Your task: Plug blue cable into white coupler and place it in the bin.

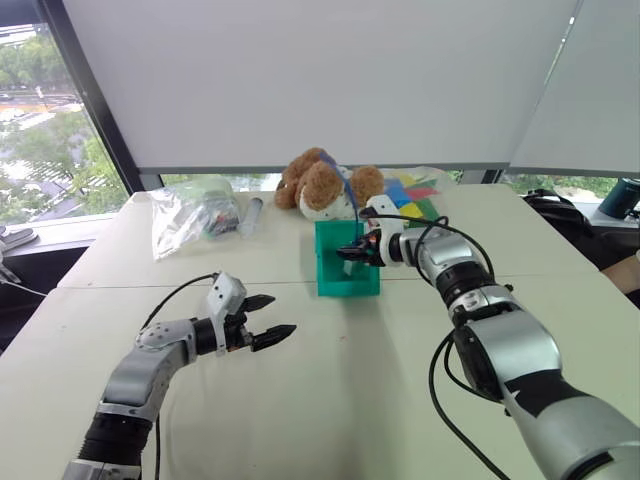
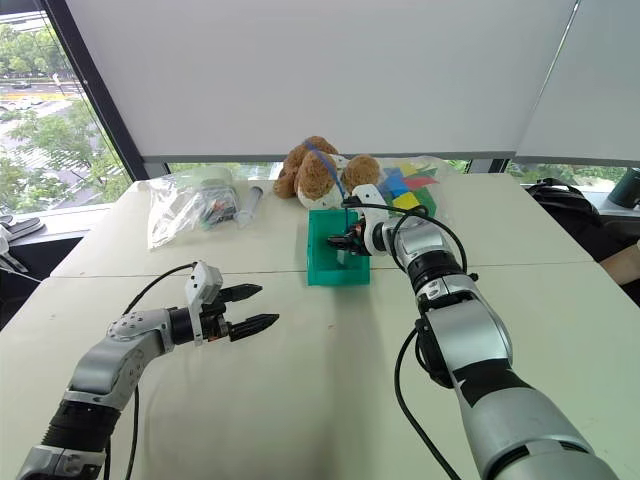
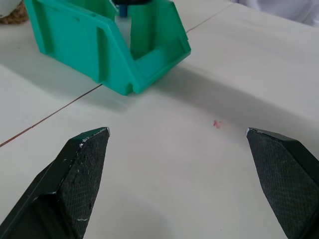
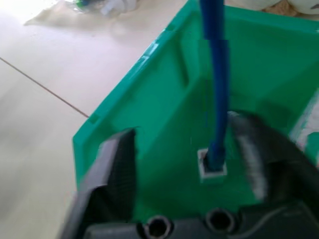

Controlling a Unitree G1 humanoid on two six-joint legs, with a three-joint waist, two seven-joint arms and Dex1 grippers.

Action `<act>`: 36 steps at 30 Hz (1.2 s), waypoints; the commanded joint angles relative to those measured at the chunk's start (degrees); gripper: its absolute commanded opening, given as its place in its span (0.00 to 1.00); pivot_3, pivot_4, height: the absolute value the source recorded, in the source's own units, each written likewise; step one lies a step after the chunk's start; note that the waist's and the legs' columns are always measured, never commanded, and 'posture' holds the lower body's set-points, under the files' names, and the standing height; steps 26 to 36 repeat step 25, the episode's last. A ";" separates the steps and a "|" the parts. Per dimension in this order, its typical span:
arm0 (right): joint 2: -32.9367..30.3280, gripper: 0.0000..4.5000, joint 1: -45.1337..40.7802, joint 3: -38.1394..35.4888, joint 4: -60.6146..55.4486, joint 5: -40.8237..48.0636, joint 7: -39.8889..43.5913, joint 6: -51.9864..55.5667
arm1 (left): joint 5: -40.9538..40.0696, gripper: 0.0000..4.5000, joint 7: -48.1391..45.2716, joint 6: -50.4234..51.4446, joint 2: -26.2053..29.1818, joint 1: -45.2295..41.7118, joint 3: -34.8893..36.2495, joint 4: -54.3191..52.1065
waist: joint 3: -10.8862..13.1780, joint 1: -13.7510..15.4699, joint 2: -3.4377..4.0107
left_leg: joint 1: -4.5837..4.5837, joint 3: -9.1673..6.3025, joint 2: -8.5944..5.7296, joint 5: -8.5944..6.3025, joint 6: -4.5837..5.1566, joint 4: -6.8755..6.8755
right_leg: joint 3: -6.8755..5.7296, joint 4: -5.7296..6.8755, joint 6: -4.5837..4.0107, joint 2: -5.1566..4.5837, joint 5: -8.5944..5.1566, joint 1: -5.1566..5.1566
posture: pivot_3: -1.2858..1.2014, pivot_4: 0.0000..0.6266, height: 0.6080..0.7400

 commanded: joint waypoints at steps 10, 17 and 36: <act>-8.96 0.97 -6.86 -4.73 -7.25 1.32 5.25 -0.04 | -3.35 1.00 1.15 2.07 1.65 0.27 2.35 -3.67 | 0.18 0.27 0.01 | 0.01 -0.07 0.07 0.04 -0.07 0.26 | 0.00 0.18 0.01 0.14 0.00 0.11 | 0.52 0.24 1.00; -22.63 0.97 23.25 -7.72 -62.32 14.61 16.33 23.26 | -4.57 1.00 0.32 3.17 4.51 0.42 3.59 -4.67 | 0.19 0.62 -0.01 | 0.01 -0.33 0.15 -0.15 0.24 0.76 | -0.08 0.12 0.06 0.27 0.03 0.49 | 0.52 0.24 1.00; -27.44 0.97 47.82 -16.76 -92.87 26.41 11.83 36.72 | -7.66 1.00 0.24 6.77 8.32 0.87 6.21 -7.82 | 0.39 0.23 -0.03 | 0.53 -0.17 0.24 -0.16 0.25 0.89 | 0.13 0.57 0.09 0.32 0.05 0.65 | 0.52 0.24 1.00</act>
